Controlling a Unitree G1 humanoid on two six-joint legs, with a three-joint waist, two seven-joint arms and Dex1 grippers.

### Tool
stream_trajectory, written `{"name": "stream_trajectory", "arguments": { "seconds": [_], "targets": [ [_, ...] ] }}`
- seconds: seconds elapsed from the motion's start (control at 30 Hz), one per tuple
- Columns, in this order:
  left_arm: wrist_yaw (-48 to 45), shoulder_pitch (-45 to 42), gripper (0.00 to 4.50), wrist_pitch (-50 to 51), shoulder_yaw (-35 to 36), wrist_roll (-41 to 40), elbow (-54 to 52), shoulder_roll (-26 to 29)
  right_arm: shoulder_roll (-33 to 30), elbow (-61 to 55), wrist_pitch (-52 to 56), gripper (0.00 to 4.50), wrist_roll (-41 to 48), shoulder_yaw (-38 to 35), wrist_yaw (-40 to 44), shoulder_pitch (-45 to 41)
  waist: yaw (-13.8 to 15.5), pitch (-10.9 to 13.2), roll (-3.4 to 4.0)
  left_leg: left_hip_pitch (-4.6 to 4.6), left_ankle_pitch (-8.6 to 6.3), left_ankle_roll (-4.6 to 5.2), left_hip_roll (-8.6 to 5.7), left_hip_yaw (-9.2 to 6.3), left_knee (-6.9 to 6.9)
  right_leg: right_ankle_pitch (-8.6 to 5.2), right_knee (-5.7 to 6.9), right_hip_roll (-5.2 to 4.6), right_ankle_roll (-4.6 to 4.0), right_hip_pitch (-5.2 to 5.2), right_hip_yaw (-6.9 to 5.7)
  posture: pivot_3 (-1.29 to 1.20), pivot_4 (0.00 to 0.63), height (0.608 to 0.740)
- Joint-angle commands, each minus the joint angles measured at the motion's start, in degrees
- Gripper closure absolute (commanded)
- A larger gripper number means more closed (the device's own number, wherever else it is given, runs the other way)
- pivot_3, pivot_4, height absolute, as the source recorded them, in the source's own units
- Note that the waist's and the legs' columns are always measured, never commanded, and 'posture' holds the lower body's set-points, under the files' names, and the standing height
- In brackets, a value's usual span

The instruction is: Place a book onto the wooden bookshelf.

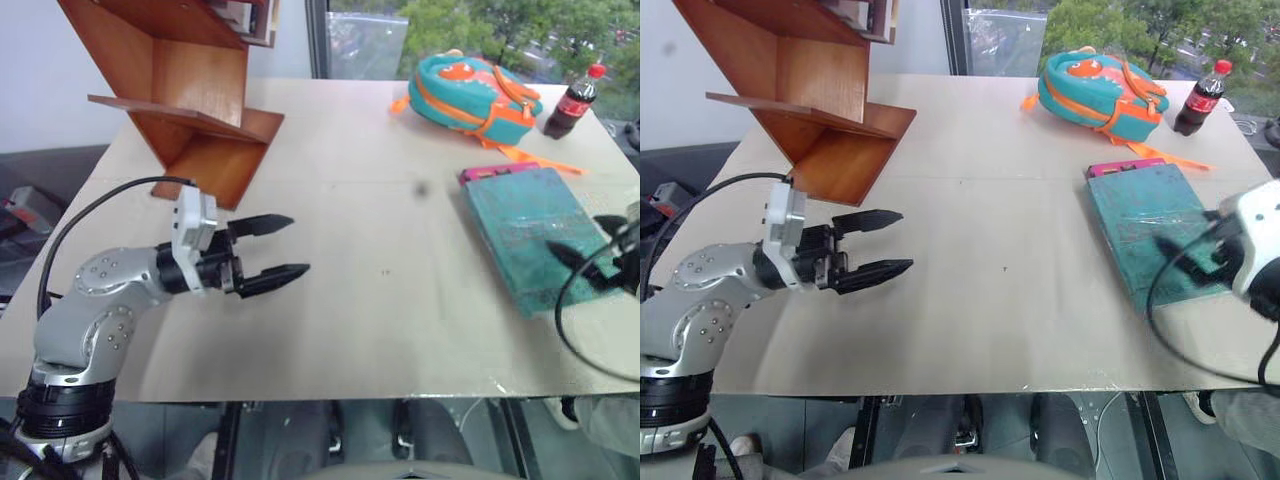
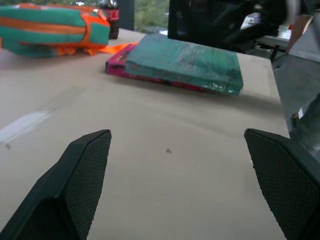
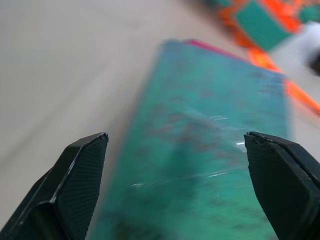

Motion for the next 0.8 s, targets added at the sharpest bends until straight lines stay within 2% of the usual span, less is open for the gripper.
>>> {"name": "stream_trajectory", "arguments": {
  "seconds": [0.03,0.17,0.33,0.53,0.8],
  "targets": [
    [1.09,-2.27,0.0,-0.17,-0.98,-1.51,-3.03,-1.43,-0.74,8.42,1.26,1.96,-3.89,1.95,-5.84,-8.21,0.0,0.0,0.0,0.01,0.0,0.01,-0.01,0.01,0.0,0.01,0.01,0.0,0.02,0.0,-0.01,0.0,0.15,0.74],
    [1.82,-3.89,0.0,0.12,-1.75,-1.66,-3.28,-2.37,-1.41,23.21,1.9,3.65,-9.58,5.8,-11.45,-19.88,-0.16,0.02,0.04,0.03,0.01,0.01,0.0,0.06,0.0,0.12,0.0,0.09,0.21,0.01,-0.02,0.0,0.15,0.74],
    [2.46,-3.7,0.0,0.03,-2.21,-1.73,-4.1,-3.11,-1.83,43.08,3.57,3.65,-18.89,16.95,-16.25,-33.85,-0.5,0.04,0.09,0.03,0.01,0.02,0.05,0.18,-0.02,0.12,-0.01,0.17,0.23,-0.03,0.05,0.0,0.15,0.74],
    [3.81,-1.87,0.0,0.13,-1.14,-2.13,-5.69,-3.32,0.86,67.1,3.05,3.65,-19.53,18.56,-12.05,-48.24,-1.48,0.09,0.16,0.03,0.02,0.02,0.05,0.26,-0.04,0.13,-0.01,0.17,0.23,-0.05,0.11,0.0,0.15,0.74],
    [5.16,1.24,0.0,0.33,0.55,-3.13,-7.75,-2.66,2.11,84.03,-0.31,3.65,-21.64,20.31,-7.18,-56.3,-1.67,0.1,0.19,0.01,0.02,0.01,0.06,0.28,-0.1,0.14,-0.11,0.16,0.24,-0.04,0.08,0.0,0.15,0.74]
  ]
}}
